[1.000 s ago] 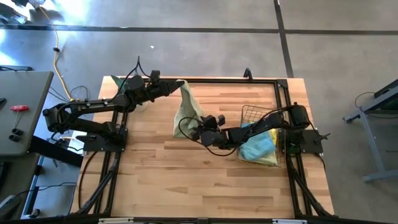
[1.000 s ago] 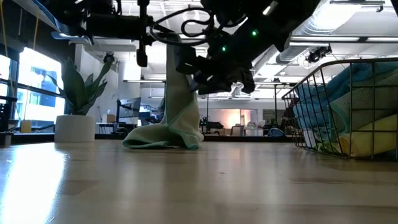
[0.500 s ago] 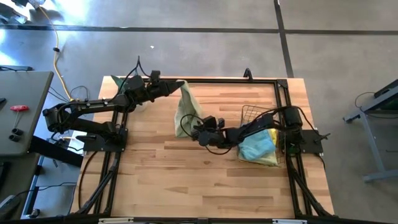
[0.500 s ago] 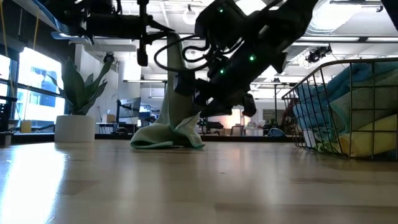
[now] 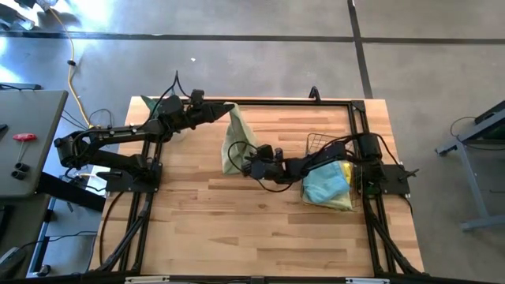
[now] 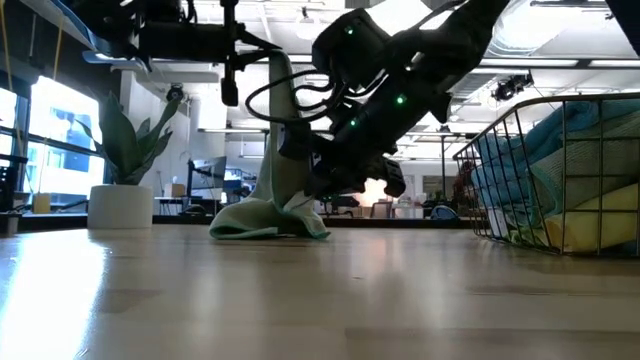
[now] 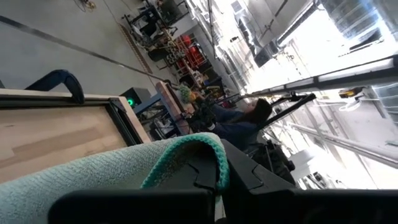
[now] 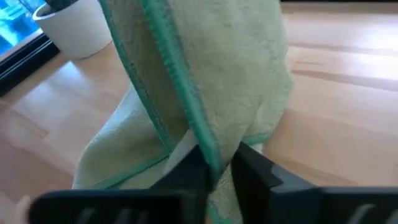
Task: Fold microfiber towels
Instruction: Fold the green microfiber cloth
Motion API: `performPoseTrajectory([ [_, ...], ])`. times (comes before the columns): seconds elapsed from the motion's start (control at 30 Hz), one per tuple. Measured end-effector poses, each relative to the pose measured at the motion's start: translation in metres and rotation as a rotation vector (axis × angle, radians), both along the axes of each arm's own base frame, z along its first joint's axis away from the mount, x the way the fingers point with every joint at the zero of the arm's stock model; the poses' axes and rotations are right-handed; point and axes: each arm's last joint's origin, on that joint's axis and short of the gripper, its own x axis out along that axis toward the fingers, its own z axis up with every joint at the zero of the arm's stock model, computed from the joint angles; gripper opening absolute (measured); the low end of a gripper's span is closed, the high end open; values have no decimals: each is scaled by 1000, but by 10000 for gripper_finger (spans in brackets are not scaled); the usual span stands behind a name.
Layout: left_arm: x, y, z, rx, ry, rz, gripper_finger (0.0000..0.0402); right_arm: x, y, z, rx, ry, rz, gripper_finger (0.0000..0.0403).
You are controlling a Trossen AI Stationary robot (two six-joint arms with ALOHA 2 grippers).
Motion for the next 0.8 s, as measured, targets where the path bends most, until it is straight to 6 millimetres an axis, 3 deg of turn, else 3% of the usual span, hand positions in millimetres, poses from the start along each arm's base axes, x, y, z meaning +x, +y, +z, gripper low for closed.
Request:
performPoseTrajectory([
  [0.1,0,-1,0,6,3,-43,0,3,-1,1,10,7,65,11],
  [0.23,1,-3,0,12,8,-123,0,3,1,11,23,18,156,7],
  [0.37,2,-6,0,12,12,-221,0,-6,3,38,-3,56,223,2],
  [0.63,3,-14,4,-125,-38,-405,0,-50,5,106,-3,210,417,1],
  [0.8,9,-25,25,-92,-67,-561,0,-90,3,148,34,230,472,0],
])
